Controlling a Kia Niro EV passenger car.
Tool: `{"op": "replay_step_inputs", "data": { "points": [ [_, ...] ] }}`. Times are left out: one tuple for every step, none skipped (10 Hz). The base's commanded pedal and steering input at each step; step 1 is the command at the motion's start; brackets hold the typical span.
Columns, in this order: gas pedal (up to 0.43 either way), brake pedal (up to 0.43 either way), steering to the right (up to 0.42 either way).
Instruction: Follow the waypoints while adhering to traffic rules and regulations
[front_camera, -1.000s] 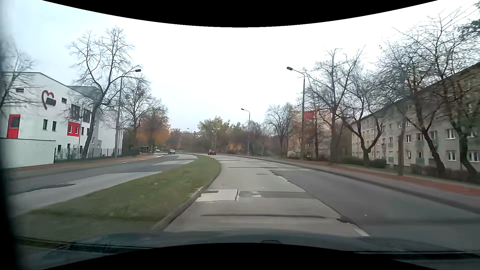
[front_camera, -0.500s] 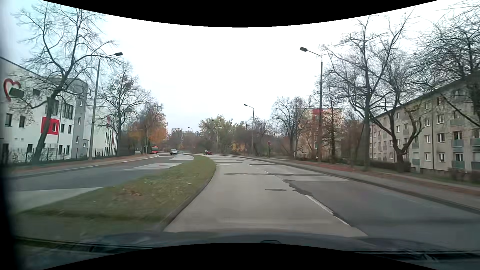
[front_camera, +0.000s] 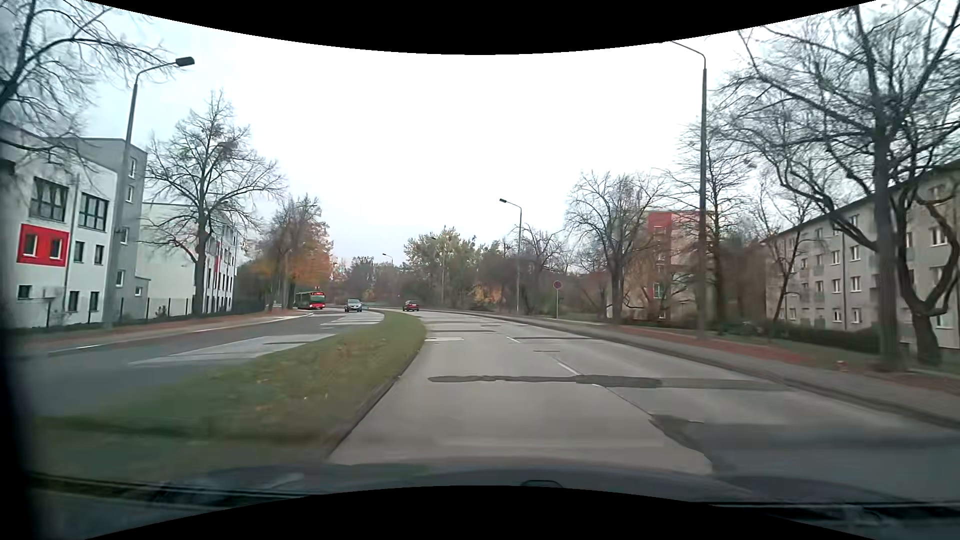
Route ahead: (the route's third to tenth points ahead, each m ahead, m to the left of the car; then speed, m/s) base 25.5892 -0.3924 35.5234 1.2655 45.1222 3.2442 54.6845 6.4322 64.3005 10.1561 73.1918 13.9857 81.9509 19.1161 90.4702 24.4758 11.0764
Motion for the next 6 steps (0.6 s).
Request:
{"op": "replay_step_inputs", "data": {
  "points": [
    [0.150, 0.000, -0.029],
    [0.150, 0.000, -0.030],
    [0.150, 0.000, -0.031],
    [0.150, 0.000, -0.033],
    [0.150, 0.000, -0.033],
    [0.150, 0.000, -0.033]
  ]
}}
